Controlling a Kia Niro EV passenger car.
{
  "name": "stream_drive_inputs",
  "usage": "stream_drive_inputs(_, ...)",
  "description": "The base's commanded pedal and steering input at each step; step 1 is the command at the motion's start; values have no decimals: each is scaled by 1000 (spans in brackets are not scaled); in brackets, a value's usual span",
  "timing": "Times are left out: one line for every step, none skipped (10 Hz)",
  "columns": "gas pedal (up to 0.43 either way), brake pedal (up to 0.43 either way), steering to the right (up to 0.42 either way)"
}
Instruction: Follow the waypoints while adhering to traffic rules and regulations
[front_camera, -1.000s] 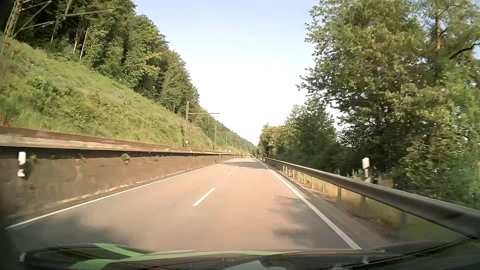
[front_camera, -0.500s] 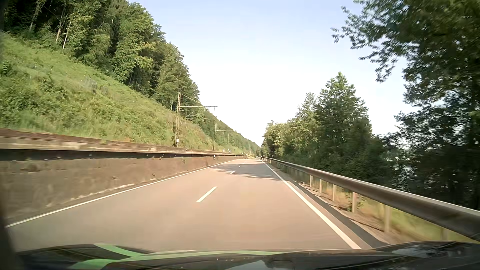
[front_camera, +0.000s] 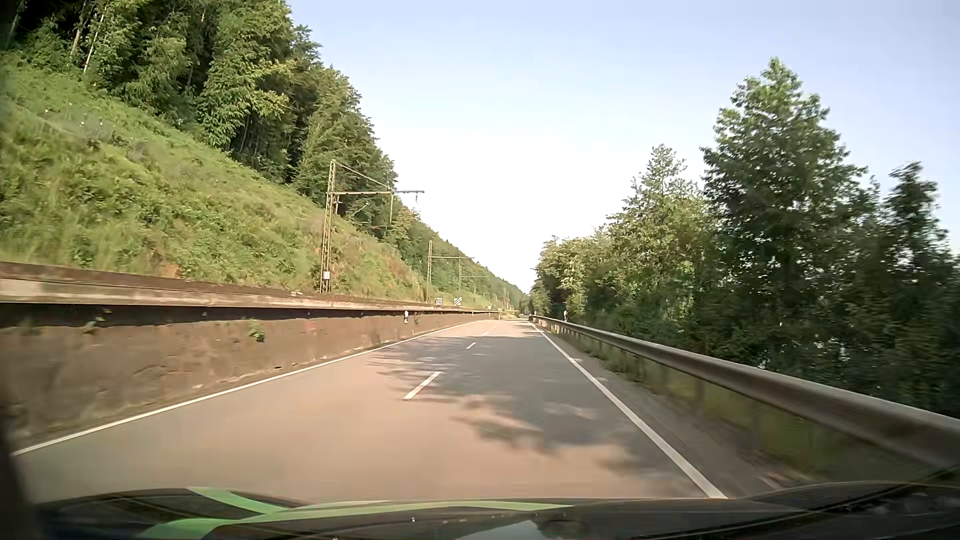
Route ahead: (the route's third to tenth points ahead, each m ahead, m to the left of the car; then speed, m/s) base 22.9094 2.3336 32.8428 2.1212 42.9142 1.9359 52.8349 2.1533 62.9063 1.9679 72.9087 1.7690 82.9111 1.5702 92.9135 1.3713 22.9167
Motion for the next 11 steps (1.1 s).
stream_drive_inputs(189, 0, -2)
stream_drive_inputs(189, 0, -2)
stream_drive_inputs(189, 0, -2)
stream_drive_inputs(189, 0, -2)
stream_drive_inputs(189, 0, -1)
stream_drive_inputs(177, 0, -1)
stream_drive_inputs(157, 0, -1)
stream_drive_inputs(150, 0, 0)
stream_drive_inputs(150, 0, 0)
stream_drive_inputs(138, 0, 2)
stream_drive_inputs(138, 0, 2)
